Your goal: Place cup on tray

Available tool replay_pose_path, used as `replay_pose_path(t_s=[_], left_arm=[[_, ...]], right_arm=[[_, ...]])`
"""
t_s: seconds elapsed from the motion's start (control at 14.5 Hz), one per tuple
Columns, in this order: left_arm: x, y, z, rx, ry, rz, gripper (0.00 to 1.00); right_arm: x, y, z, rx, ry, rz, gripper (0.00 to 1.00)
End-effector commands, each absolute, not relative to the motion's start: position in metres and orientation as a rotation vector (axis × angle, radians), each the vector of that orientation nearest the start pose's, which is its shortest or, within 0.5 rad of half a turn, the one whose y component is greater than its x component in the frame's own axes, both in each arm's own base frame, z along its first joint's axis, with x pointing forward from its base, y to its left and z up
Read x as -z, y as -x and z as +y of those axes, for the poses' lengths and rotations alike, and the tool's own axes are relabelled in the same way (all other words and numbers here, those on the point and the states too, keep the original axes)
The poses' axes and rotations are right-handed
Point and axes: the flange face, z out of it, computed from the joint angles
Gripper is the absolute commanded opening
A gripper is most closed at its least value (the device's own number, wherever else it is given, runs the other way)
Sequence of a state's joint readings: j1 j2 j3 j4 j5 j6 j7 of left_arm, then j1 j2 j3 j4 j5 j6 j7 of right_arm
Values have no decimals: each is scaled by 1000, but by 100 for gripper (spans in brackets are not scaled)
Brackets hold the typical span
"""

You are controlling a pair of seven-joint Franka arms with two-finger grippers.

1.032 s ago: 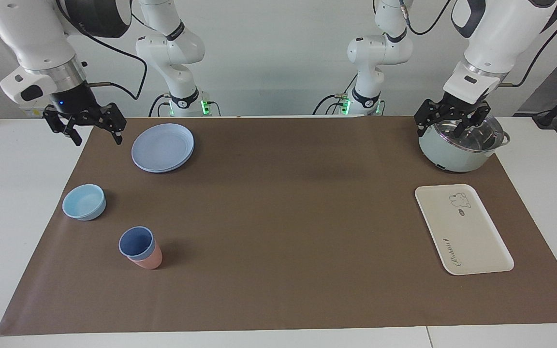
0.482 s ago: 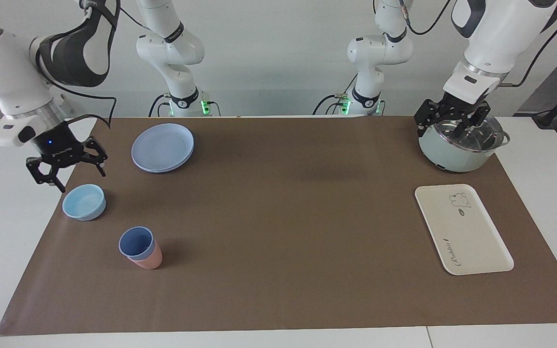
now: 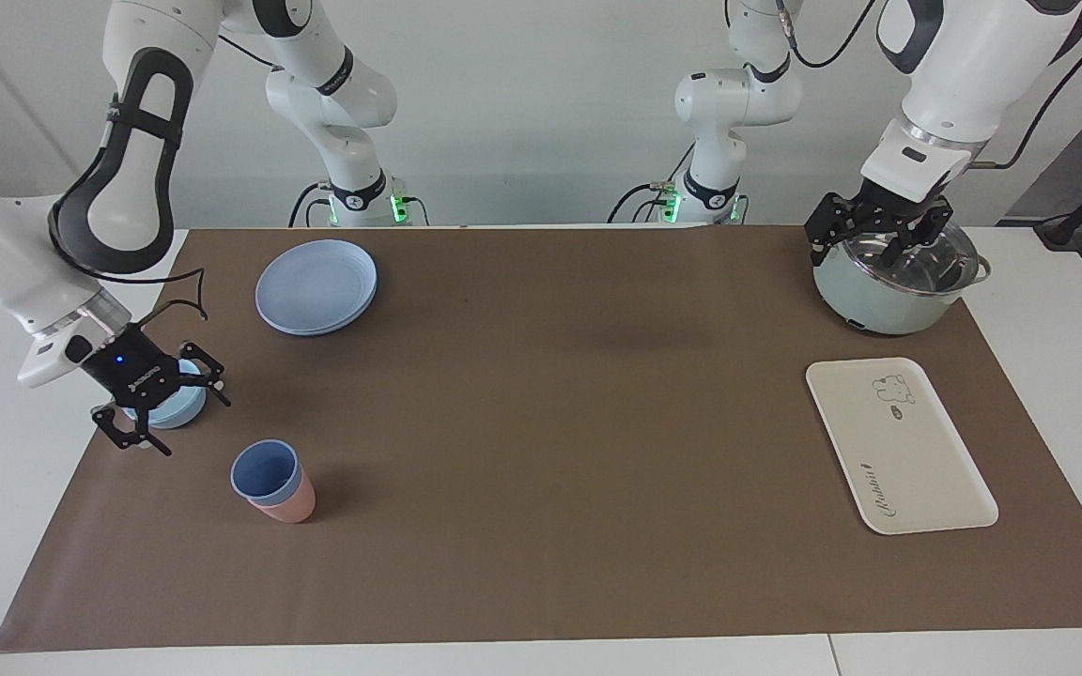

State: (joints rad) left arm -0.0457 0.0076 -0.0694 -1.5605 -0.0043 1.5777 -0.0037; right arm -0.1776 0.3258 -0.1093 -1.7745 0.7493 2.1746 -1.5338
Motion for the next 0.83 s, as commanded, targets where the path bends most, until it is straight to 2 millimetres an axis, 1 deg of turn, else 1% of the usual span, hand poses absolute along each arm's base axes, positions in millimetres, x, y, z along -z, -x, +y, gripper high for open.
replay_pose_path(t_s=[0.0,0.07,0.14,0.28,0.34,0.41,0.55,0.76], left_arm=[[-626,-548,-63,20,3152,176,100],[-626,-548,-63,20,3152,176,100],[-626,-548,-62,20,3152,174,100],[-626,-548,-63,20,3152,174,100],[-626,-548,-63,20,3152,176,100],[-626,-548,-63,23,3152,176,100],[-626,-549,-63,25,3152,179,100],[-626,-548,-62,18,3152,176,100]], right_arm=[[-345,-645,-165,806,2385,-1164,100],[-330,-651,-166,835,2355,-1145,100],[-327,-655,-165,862,2344,-1117,99],[-312,-661,-150,896,2294,-1044,99],[-301,-661,-148,905,2281,-1025,99],[-298,-663,-145,921,2267,-1030,99],[-301,-667,-131,970,2237,-986,99],[-302,-670,-124,994,2226,-968,99]])
